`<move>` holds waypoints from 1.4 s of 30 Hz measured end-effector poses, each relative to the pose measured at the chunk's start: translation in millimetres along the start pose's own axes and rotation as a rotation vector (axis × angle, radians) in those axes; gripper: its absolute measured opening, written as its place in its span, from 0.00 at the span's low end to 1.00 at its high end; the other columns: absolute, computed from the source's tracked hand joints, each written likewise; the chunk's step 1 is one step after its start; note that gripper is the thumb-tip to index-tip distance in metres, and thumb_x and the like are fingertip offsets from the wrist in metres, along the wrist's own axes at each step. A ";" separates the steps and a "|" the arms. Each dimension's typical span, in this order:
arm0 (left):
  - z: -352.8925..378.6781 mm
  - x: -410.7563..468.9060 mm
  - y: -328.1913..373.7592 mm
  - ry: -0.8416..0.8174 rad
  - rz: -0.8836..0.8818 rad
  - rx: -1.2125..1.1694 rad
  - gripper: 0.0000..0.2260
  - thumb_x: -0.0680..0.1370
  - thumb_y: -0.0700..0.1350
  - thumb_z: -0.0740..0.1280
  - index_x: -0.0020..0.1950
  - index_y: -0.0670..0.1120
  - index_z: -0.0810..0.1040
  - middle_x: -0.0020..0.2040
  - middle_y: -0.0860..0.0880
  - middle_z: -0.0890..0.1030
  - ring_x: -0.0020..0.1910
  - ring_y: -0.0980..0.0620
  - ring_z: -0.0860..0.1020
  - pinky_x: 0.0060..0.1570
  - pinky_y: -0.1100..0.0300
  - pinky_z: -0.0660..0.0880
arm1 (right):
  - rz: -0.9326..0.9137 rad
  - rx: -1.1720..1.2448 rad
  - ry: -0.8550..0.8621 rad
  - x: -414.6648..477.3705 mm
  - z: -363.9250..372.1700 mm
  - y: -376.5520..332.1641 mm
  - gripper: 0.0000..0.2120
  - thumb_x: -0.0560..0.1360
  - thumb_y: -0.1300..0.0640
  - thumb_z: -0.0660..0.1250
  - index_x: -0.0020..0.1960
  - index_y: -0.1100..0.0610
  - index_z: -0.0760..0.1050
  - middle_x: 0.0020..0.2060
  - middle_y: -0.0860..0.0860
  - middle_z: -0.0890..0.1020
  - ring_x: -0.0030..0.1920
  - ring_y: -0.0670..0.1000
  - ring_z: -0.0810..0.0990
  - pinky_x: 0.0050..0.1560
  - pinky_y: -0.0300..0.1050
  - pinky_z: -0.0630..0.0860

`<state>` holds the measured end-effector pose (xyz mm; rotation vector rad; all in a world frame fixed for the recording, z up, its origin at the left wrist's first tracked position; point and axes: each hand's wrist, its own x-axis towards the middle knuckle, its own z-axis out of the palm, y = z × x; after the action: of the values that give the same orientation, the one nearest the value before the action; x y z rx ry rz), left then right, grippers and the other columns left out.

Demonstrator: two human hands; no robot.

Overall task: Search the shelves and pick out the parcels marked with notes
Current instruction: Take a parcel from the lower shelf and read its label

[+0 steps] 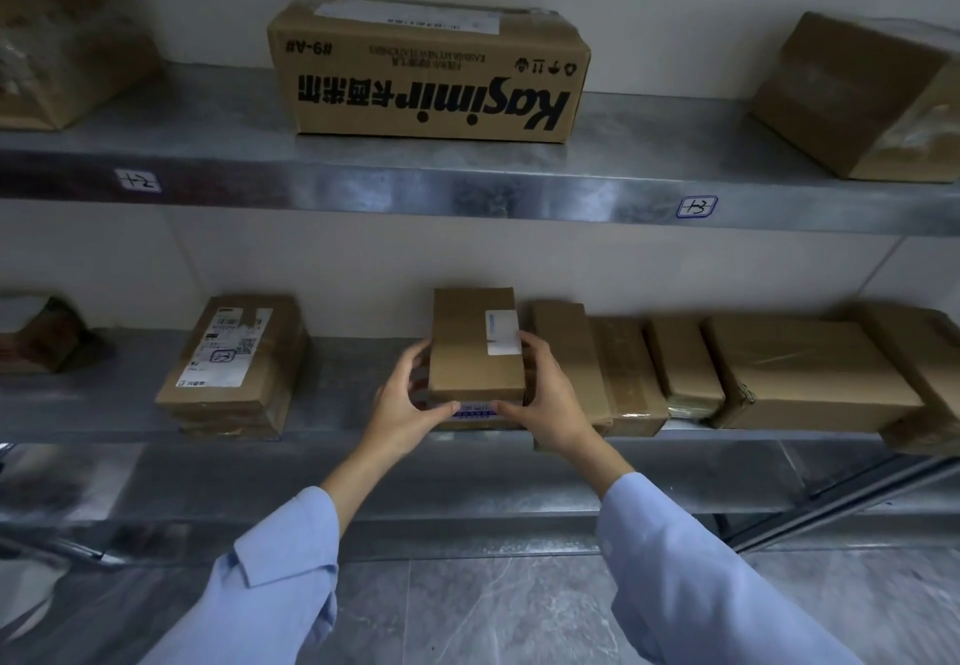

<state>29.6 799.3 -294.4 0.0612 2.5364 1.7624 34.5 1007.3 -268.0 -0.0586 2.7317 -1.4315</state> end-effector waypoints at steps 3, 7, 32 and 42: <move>3.8 2.5 -7.0 -0.004 0.000 0.024 0.39 0.68 0.39 0.78 0.71 0.60 0.63 0.64 0.58 0.71 0.66 0.52 0.72 0.63 0.48 0.75 | 0.011 -0.081 -0.009 2.9 9.7 2.4 0.41 0.69 0.62 0.77 0.74 0.52 0.59 0.69 0.55 0.70 0.68 0.54 0.70 0.67 0.47 0.70; 7.7 6.9 -18.0 -0.001 0.000 0.070 0.39 0.68 0.40 0.79 0.71 0.60 0.63 0.62 0.60 0.72 0.65 0.55 0.71 0.63 0.50 0.75 | 0.036 -0.134 -0.022 7.9 24.5 9.7 0.39 0.70 0.62 0.76 0.74 0.53 0.59 0.71 0.56 0.68 0.70 0.57 0.69 0.70 0.53 0.69; -3.4 24.1 -13.4 0.074 0.289 0.552 0.31 0.73 0.58 0.71 0.74 0.52 0.68 0.70 0.51 0.73 0.69 0.48 0.67 0.63 0.54 0.60 | -0.038 -0.355 0.115 8.0 -0.5 8.0 0.42 0.69 0.45 0.77 0.76 0.52 0.62 0.72 0.52 0.67 0.72 0.53 0.65 0.69 0.48 0.67; 65.9 19.2 18.0 -0.071 0.411 0.772 0.36 0.72 0.68 0.60 0.76 0.53 0.64 0.73 0.53 0.69 0.72 0.50 0.64 0.68 0.51 0.57 | 0.036 -0.478 0.095 -13.5 -68.1 52.8 0.50 0.64 0.38 0.77 0.78 0.50 0.58 0.75 0.51 0.63 0.75 0.54 0.60 0.73 0.53 0.62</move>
<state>14.8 868.4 -300.9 0.6933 3.1271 0.7043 42.9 1093.9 -272.3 0.0396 3.0682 -0.7614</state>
